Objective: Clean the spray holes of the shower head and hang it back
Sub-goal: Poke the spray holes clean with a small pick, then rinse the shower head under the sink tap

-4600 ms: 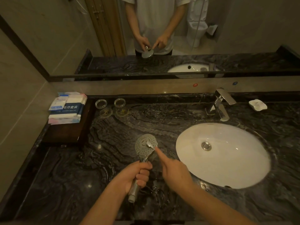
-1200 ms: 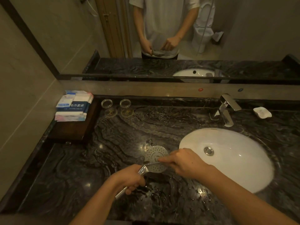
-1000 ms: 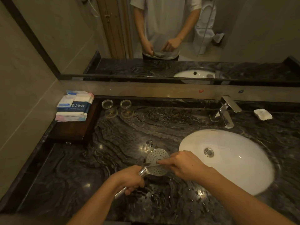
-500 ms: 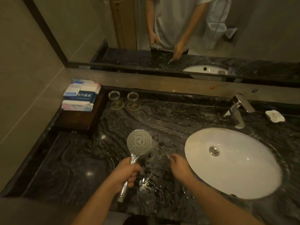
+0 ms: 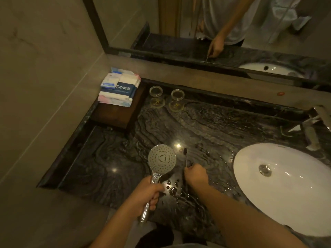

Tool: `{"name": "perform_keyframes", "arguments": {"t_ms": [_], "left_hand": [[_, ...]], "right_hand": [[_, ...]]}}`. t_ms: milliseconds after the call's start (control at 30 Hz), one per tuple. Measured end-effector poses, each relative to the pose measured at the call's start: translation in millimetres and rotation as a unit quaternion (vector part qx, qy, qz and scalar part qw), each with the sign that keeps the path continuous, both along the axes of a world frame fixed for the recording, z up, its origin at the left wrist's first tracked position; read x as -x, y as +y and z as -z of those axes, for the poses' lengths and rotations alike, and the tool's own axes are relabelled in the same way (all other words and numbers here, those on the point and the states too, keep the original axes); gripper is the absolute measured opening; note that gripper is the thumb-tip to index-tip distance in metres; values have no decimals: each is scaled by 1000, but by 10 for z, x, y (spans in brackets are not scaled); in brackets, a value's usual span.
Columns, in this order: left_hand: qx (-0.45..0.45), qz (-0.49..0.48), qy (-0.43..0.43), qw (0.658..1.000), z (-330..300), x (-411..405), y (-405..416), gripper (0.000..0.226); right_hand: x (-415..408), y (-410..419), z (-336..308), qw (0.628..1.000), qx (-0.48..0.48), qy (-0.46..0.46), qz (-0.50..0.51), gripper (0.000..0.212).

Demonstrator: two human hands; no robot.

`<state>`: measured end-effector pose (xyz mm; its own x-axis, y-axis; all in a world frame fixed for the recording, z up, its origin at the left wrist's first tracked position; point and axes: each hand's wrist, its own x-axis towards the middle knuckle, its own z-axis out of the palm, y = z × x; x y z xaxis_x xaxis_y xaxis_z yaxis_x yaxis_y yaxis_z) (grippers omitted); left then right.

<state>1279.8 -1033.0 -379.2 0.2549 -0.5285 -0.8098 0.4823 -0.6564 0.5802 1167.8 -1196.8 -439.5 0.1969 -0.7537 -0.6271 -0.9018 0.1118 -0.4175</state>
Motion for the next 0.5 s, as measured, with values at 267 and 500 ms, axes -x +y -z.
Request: {"name": "perform_keyframes", "arguments": {"t_ms": [267,500], "left_hand": [[1,31,-1,1000,9,-104,-44,20],[15,92,5,996,26,180,-355,21]], "right_hand": [[-44,16,38,997,27,54,-43,32],[474,-80,-253,996,86,14,-13,46]]}}
